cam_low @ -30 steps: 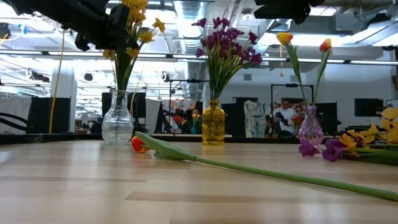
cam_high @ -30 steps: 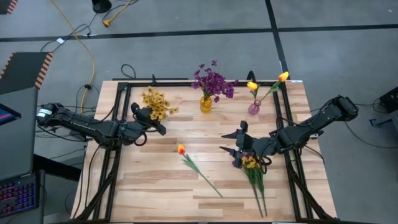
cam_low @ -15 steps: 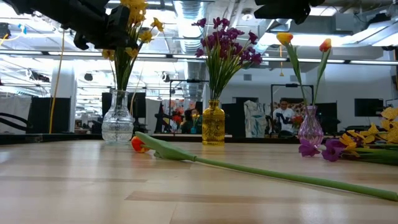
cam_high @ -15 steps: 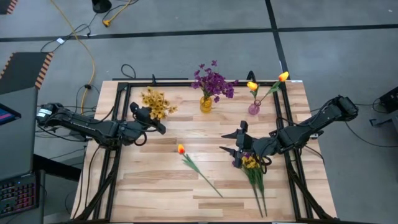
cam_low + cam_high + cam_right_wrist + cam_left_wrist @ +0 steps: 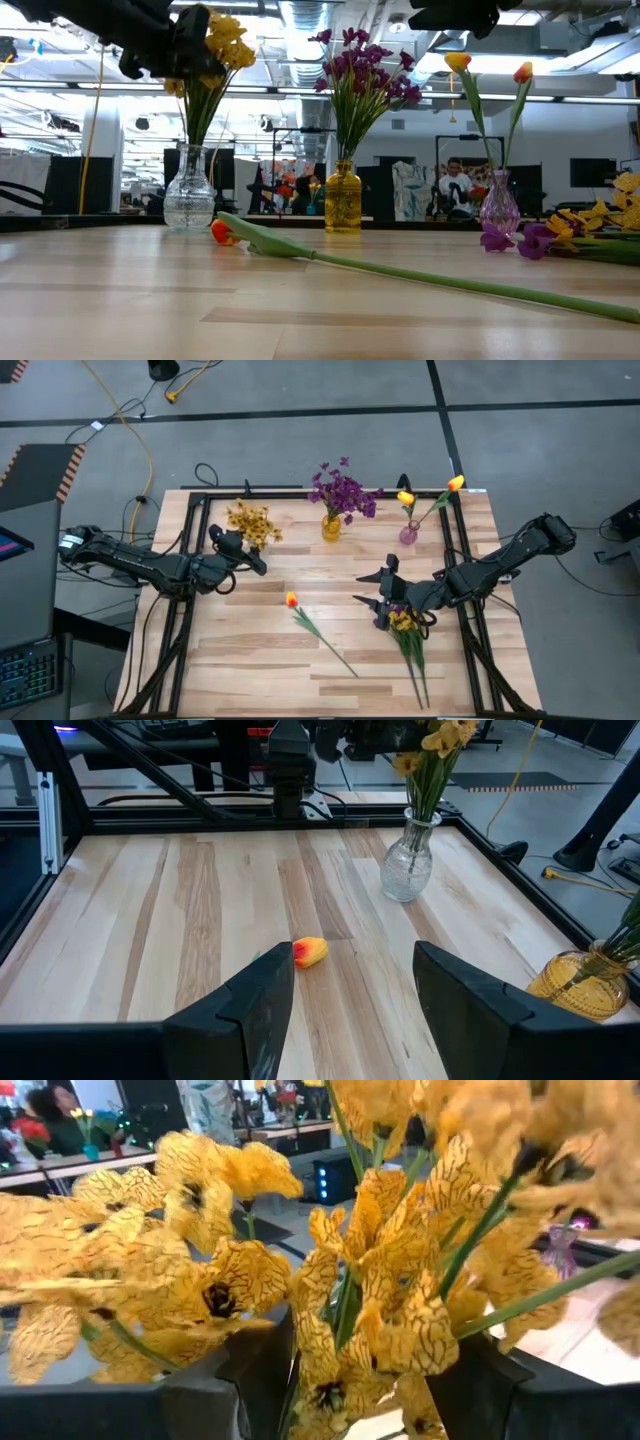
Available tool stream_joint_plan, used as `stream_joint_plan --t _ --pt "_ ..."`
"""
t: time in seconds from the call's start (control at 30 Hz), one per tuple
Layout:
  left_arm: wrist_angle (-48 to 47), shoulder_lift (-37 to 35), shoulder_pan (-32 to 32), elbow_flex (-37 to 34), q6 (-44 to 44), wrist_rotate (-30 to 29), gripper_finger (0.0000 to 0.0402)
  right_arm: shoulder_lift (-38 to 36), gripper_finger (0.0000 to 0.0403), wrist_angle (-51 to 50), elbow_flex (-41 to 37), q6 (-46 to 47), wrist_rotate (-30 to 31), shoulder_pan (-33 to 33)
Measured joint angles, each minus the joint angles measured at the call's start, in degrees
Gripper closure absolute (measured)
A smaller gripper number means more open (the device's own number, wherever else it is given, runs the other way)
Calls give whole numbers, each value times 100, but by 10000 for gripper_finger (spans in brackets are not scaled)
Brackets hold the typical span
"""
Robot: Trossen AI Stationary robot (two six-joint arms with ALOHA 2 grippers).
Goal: Sort flowers into vase by color
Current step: Put the left yellow flowers into the transparent vase
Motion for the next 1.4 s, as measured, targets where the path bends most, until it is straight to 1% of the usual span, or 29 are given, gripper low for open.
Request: stream_joint_plan --t 0.17,0.33,0.57,0.77,1.07,1.23,1.4 --pt "36 -130 0 9 312 7 205 0 168 0 0 0 0 1" --pt "26 -433 0 9 591 80 205 0 168 0 1 0 0 2" --pt "22 -878 0 9 612 452 205 0 168 0 1 0 0 2" --pt "-59 -1128 0 9 610 470 205 0 168 0 0 0 0 2" --pt "-638 -1139 0 7 593 490 204 0 168 0 0 0 0 2" --pt "-777 -1141 0 7 902 624 190 0 168 0 0 0 0 2" --pt "-834 -1141 -2 7 1018 669 160 0 168 0 0 0 0 2"
